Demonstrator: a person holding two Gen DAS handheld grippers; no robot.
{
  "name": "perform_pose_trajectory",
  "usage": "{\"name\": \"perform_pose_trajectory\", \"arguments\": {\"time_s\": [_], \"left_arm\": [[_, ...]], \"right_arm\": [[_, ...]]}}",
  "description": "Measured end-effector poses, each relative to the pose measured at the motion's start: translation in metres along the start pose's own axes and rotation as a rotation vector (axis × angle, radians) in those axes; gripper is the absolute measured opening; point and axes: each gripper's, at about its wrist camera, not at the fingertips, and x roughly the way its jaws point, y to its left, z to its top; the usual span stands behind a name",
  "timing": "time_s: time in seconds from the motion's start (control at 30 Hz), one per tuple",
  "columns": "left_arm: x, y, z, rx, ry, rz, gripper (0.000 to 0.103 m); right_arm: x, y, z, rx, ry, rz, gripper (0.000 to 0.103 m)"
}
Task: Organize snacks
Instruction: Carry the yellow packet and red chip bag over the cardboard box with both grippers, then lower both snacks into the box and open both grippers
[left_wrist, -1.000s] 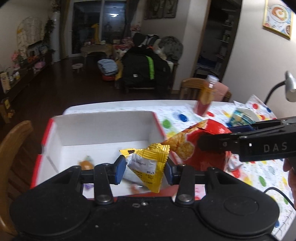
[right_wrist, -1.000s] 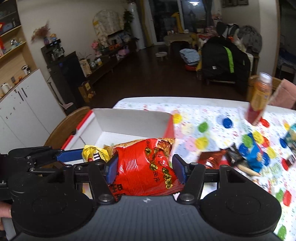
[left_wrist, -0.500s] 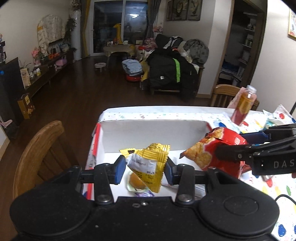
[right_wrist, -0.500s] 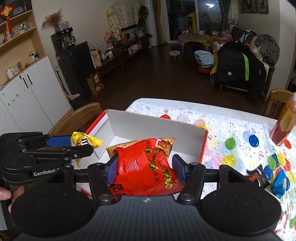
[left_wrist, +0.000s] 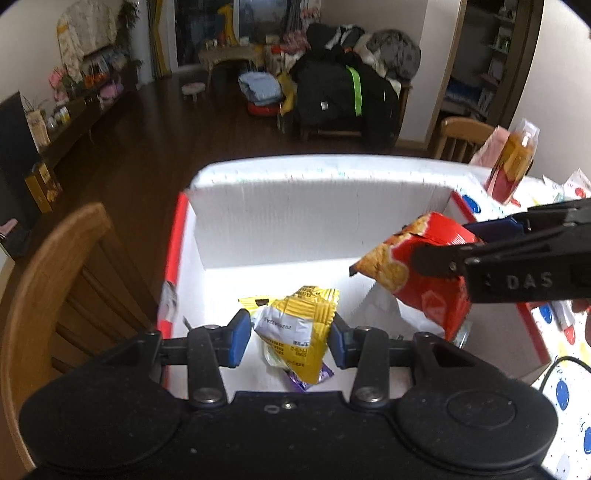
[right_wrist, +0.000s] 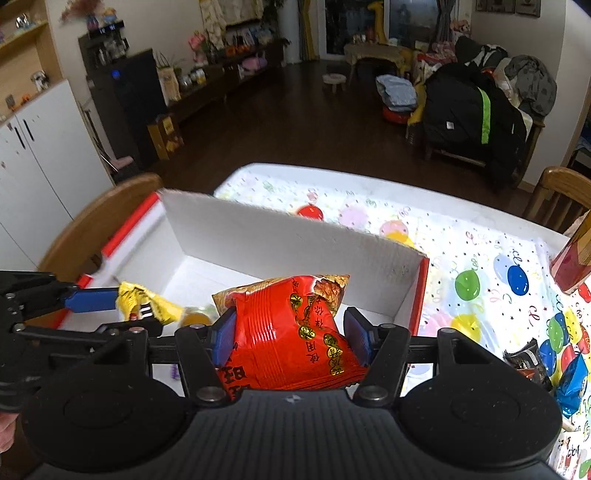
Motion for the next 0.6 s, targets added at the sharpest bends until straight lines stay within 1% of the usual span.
{"name": "perform_pose_trajectory", "arguments": {"time_s": [0.17,0.37,0.6], "left_arm": [[0.015,-0.008,-0.005,0.043,0.042,-0.013,0.041],[0.027,-0.012,-0.01,0.063,0.092,-0.017,0.042],[0.04,-0.017,-0.015,0.072,0.163,-0.011,0.043]], "right_arm": [[0.018,-0.002,-0.005,-0.003,0.033,-0.013,0.061],[0.024,0.001,-0.01,-0.016,0.044,-0.014,0.061],[0.027,0.0,-0.01,0.001,0.041,-0.014,0.061]]}}
